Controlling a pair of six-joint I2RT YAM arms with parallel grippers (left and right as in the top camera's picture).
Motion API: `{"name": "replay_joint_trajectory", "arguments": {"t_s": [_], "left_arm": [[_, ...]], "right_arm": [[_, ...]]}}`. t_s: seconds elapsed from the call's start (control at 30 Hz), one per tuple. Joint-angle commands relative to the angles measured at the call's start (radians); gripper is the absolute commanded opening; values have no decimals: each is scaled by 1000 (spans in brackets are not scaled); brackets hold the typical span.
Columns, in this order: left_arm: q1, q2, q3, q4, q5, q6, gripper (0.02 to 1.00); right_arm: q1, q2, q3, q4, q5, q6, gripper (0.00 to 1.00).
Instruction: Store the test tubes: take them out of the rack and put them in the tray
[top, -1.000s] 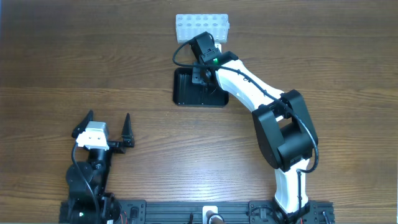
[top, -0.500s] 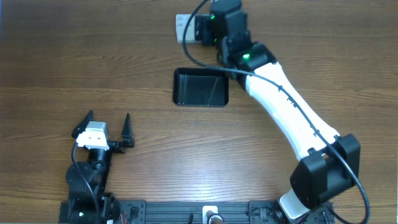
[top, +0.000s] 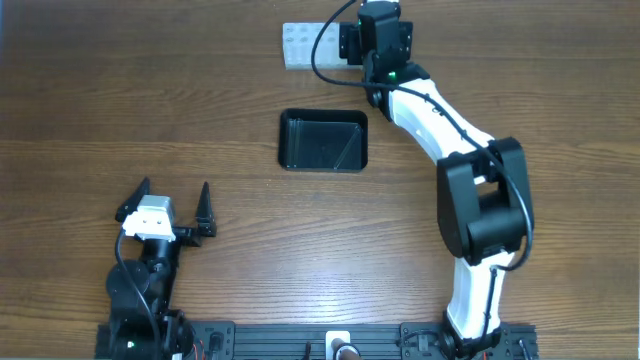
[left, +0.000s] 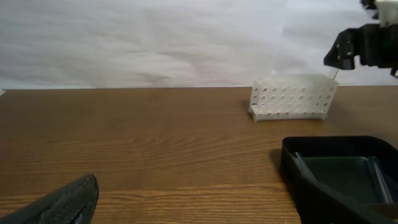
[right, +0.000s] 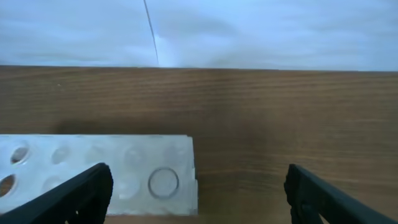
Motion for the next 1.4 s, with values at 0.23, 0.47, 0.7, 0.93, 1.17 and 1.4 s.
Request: {"name": "replay_joint_trajectory", "arguments": {"t_s": [0.23, 0.47, 0.7, 0.93, 1.17, 1.4], "left_arm": [[7, -4, -5, -2, 6, 11, 998], [7, -4, -5, -2, 6, 11, 998], [7, -4, -5, -2, 6, 11, 1000], [7, -4, -5, -2, 6, 11, 1000], [7, -4, -5, -2, 6, 11, 1000], [7, -4, -5, -2, 6, 11, 1000]], "right_arm": [[-3, 45, 0, 48, 6, -14, 766], [-2, 69, 0, 68, 6, -22, 730], [-2, 76, 0, 85, 5, -21, 599], [0, 77, 0, 84, 5, -21, 354], [11, 77, 0, 86, 5, -21, 235], [12, 77, 0, 96, 5, -21, 163]]}}
